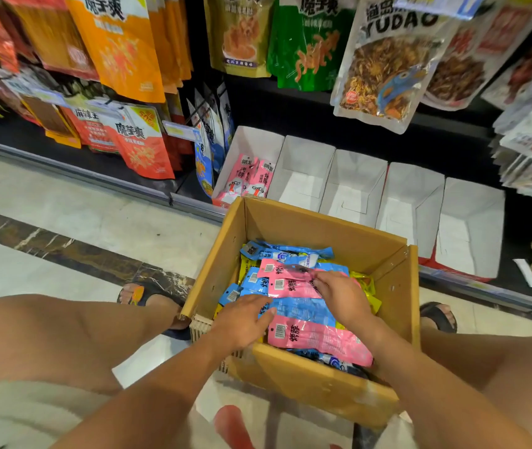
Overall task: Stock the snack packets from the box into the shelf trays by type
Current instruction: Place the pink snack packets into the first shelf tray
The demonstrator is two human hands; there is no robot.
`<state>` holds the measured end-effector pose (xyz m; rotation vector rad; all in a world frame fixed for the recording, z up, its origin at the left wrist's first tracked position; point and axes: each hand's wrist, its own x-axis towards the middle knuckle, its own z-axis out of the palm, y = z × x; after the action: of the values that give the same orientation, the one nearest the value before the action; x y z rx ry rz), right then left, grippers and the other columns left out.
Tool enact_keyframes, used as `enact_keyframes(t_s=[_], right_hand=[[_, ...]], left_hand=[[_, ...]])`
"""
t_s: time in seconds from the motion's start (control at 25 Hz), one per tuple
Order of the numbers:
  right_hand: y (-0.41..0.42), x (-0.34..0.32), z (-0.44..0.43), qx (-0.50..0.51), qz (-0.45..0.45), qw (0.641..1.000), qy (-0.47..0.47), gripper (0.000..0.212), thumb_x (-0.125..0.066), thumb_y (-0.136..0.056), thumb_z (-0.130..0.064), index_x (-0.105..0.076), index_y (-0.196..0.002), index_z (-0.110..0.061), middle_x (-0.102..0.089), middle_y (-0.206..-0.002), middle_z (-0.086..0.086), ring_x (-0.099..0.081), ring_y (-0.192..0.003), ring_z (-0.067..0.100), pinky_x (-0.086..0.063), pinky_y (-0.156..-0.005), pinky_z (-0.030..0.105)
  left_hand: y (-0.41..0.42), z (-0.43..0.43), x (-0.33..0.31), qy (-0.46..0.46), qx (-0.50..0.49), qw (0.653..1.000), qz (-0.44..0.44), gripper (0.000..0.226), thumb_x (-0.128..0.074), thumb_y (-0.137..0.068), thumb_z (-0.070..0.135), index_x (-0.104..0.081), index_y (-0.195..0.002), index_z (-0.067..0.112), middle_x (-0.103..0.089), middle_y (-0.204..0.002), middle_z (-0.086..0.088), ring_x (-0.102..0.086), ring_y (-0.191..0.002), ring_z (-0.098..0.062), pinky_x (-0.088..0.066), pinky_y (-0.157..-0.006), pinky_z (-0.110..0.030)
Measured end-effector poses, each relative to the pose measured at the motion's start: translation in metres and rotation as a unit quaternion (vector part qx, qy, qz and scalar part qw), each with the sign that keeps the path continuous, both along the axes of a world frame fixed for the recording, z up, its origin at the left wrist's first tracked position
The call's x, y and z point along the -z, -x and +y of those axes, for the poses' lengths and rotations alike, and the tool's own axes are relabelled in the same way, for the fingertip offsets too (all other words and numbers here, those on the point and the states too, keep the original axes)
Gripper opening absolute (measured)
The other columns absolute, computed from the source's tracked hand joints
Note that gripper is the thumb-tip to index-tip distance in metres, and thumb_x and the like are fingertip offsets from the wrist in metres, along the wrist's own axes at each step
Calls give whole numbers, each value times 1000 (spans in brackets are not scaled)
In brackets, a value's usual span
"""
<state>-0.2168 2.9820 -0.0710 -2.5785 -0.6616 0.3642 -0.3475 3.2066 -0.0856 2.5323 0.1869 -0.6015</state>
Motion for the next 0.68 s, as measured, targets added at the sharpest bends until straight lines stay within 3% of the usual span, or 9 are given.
enact_keyframes(t_s=[0.08,0.2,0.32,0.44,0.56,0.68], right_hand=[[-7,-17,6,18,4,998,-58,16,-52,-102,-33,-65,-94,-28,-58,-79,-13,-56,-78,17,-47,-65,40],[-17,-35,14,71,56,982,-166,23,-54,-101,-34,-67,-91,-17,-55,-65,-5,-48,-60,8,-38,-57,34],[-17,-53,25,124,152,936,-293,26,-55,-100,-37,-67,-98,-14,-71,-85,12,-63,-74,13,-51,-66,37],[-8,-73,37,150,249,884,-365,16,-51,-104,-17,-64,-111,-12,-76,-99,5,-73,-83,17,-61,-65,38],[-3,-77,45,159,279,868,-378,16,-51,-104,-14,-65,-112,-11,-77,-99,5,-74,-80,18,-60,-60,32],[-1,-74,49,163,296,862,-378,17,-52,-103,-14,-67,-112,-12,-77,-99,5,-74,-81,18,-58,-59,29]], left_hand=[[-6,-4,-5,96,-67,993,2,56,-31,-104,63,-40,-153,37,-40,-160,7,-36,-147,-16,-34,-118,-40],[-20,-11,-21,244,-154,958,-3,56,-37,-102,66,-44,-150,38,-41,-158,12,-41,-141,-12,-36,-115,-36],[-38,-16,-35,339,-194,920,-20,52,-48,-104,53,-48,-149,27,-49,-148,11,-47,-129,-5,-37,-104,-25],[-49,-15,-36,439,-226,869,-26,49,-65,-99,40,-58,-142,17,-65,-136,7,-63,-123,-14,-48,-99,-27],[-47,-13,-40,494,-226,839,-30,32,-73,-95,21,-70,-126,14,-76,-116,-9,-72,-106,-29,-55,-90,-40],[-47,-10,-43,500,-230,834,-36,30,-73,-94,11,-70,-123,9,-75,-114,-18,-69,-95,-34,-56,-78,-35]])
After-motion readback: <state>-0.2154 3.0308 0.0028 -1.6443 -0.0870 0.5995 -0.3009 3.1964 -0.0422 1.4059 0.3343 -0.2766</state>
